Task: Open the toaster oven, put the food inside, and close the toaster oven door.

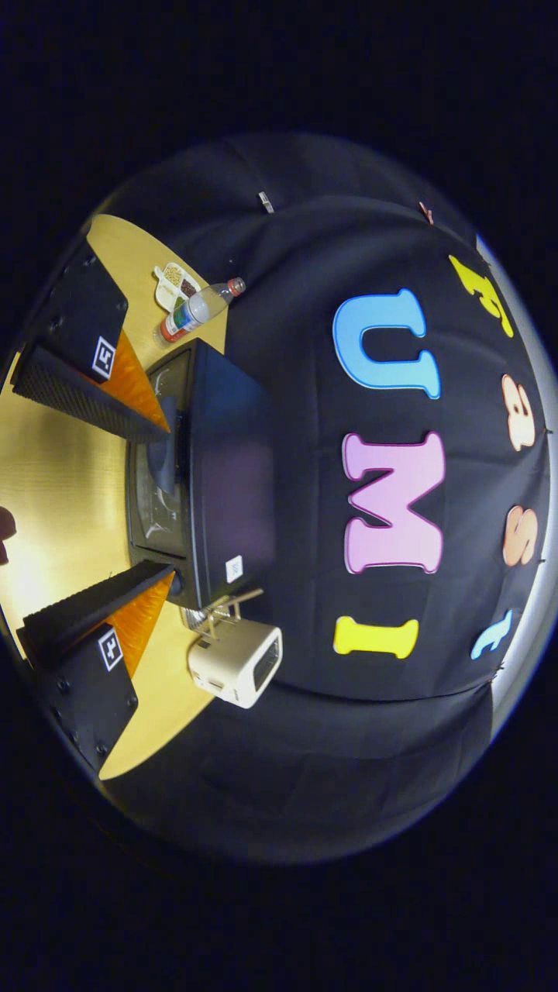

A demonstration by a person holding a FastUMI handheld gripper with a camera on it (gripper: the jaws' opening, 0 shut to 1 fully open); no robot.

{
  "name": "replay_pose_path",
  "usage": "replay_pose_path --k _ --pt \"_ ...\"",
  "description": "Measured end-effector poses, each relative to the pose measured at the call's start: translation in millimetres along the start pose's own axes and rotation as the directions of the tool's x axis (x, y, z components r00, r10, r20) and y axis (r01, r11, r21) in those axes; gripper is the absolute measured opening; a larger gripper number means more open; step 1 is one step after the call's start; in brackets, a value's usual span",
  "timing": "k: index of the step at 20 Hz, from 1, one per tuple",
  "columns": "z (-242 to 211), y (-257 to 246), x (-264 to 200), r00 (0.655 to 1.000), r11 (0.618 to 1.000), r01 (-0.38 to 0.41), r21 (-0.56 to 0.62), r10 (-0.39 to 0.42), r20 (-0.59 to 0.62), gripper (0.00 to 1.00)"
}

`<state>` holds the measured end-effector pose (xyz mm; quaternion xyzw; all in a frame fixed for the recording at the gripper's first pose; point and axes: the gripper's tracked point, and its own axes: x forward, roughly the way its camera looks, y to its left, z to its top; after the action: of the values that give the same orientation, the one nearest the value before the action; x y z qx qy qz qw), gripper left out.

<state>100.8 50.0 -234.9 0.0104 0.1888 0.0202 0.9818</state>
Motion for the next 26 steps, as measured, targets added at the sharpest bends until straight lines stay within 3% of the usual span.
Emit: replay_pose_path --k 6,13,20,26 --pt "57 -37 -64 0.989 0.999 0.002 -0.041 0.004 0.146 1.00" --pt "110 -71 -135 0.956 0.996 0.075 -0.051 -0.057 0.286 1.00" --pt "141 -82 -195 0.921 0.995 0.104 -0.009 -0.093 0.379 0.99" --pt "149 -85 -217 0.910 0.994 0.111 0.013 -0.107 0.401 0.99"
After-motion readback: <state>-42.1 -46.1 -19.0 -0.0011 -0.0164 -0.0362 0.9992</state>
